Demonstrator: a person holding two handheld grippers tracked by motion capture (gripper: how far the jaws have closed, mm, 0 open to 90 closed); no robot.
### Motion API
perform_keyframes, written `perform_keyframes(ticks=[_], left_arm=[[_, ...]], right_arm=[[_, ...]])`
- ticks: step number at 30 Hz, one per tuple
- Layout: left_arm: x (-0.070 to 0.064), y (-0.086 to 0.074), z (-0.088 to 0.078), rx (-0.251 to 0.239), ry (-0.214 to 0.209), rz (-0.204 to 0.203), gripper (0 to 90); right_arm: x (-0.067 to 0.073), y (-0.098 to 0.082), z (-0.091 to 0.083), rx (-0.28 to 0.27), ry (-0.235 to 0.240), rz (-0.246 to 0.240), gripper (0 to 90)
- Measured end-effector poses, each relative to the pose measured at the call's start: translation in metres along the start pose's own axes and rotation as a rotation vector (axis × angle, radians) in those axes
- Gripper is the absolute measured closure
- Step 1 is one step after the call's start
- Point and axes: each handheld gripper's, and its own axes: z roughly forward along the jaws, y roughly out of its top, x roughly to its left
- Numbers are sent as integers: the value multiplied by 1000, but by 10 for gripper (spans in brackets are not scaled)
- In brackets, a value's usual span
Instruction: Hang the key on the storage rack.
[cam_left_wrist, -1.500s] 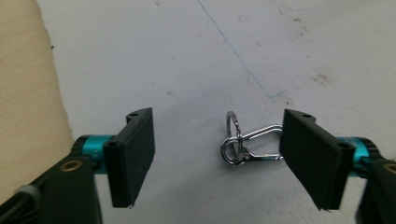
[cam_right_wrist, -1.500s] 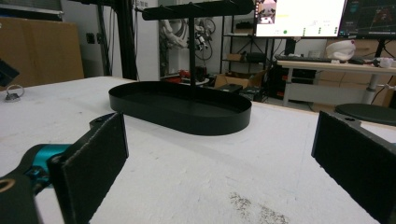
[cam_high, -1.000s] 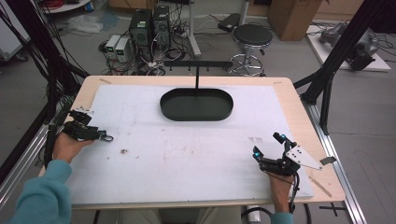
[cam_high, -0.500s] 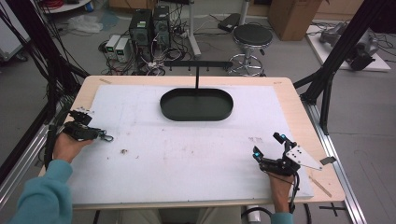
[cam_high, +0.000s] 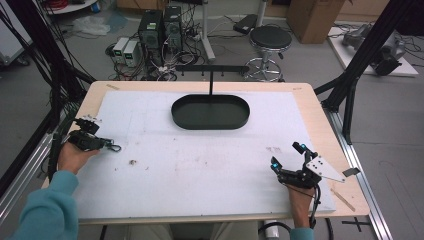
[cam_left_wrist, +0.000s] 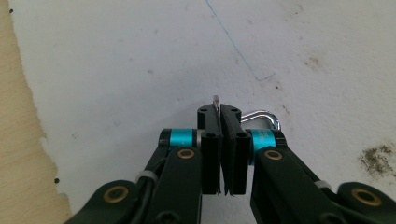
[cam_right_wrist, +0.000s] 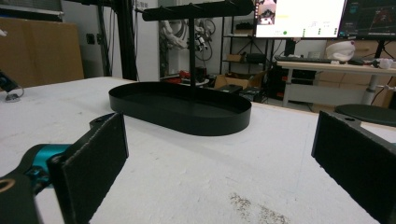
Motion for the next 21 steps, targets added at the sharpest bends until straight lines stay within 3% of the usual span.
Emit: perform_keyframes(ticks=[8,14,21], left_arm=[[0,-1,-2,-4,4,4,883],[0,-1,-9,-67,-23,25,883],[0,1,-17,-167,-94,28,884]], right_arm=[[0,0,0,0,0,1,30],[0,0,0,0,2,1,30],[0,0,0,-4,1,0,30]])
